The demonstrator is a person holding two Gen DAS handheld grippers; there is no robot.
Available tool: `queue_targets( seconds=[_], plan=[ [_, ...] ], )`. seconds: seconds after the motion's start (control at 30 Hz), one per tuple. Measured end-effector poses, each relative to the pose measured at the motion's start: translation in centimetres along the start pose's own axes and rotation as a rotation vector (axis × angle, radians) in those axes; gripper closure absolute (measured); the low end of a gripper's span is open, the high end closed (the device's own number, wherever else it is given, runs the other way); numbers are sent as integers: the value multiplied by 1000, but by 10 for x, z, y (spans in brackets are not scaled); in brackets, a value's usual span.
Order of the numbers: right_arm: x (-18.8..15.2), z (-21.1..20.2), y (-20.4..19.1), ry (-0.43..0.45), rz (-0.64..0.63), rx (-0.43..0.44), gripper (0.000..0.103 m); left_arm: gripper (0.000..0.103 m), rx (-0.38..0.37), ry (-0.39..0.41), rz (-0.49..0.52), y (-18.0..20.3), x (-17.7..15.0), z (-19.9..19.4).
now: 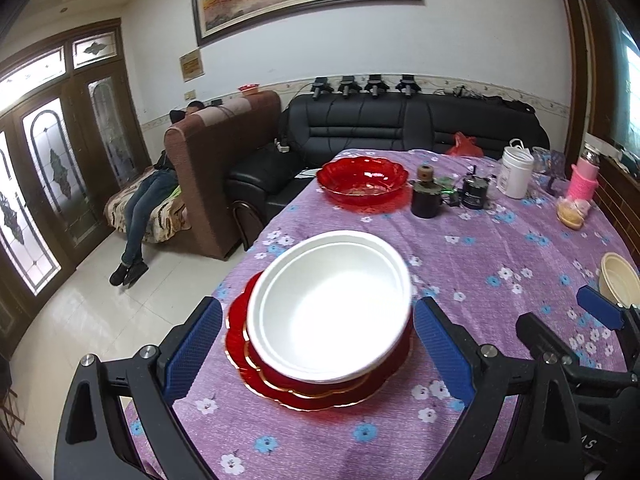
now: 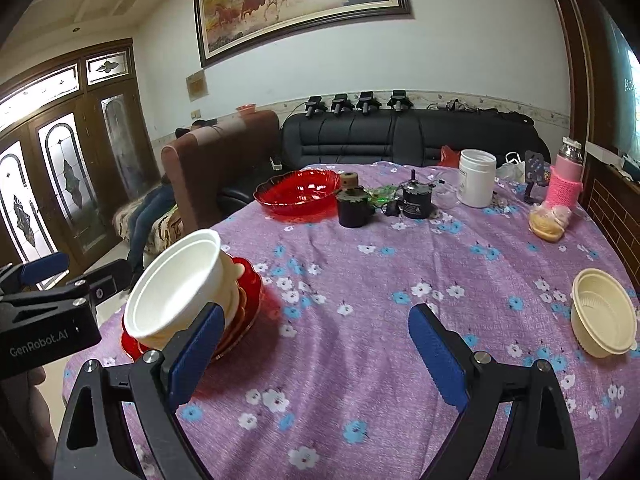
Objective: Organize plates and bowls
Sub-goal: 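Withdraw the right tool and move it to the remaining beige bowl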
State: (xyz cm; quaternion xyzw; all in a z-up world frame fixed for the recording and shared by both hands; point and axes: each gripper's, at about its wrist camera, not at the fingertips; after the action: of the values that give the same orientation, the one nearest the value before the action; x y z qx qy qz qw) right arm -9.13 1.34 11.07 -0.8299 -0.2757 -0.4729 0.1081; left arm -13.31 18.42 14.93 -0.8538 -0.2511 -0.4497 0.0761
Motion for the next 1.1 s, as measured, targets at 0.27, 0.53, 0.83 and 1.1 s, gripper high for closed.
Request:
queue_targets(
  seconds=[0.27,0.53,0.83,1.1],
  plan=[
    [-20,-3,20,-37,21,-12,8,7,-71,-24,47,29,-8,-4],
    [-41,-18,65,-73,60,-86,8,7,-166,-52,144,74,-18,-12],
    [-73,-58,149,-105,167,-235,8,7,-270,-57,271,141,-28,-29],
    [-105,-99,219,-145,261,-364,8,7,-335,-87,347,196,-39,-34]
  ],
)
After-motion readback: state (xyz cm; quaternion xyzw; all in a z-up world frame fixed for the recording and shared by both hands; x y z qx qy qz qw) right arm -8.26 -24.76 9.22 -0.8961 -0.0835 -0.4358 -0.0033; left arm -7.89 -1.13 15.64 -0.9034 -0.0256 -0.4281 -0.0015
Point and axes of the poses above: each gripper's, at about its wrist camera, not at the fingertips, and z roughly the way its jaws point, y to its right, x to its top, and after that the axes turned 15 degrees about -z, right-handed
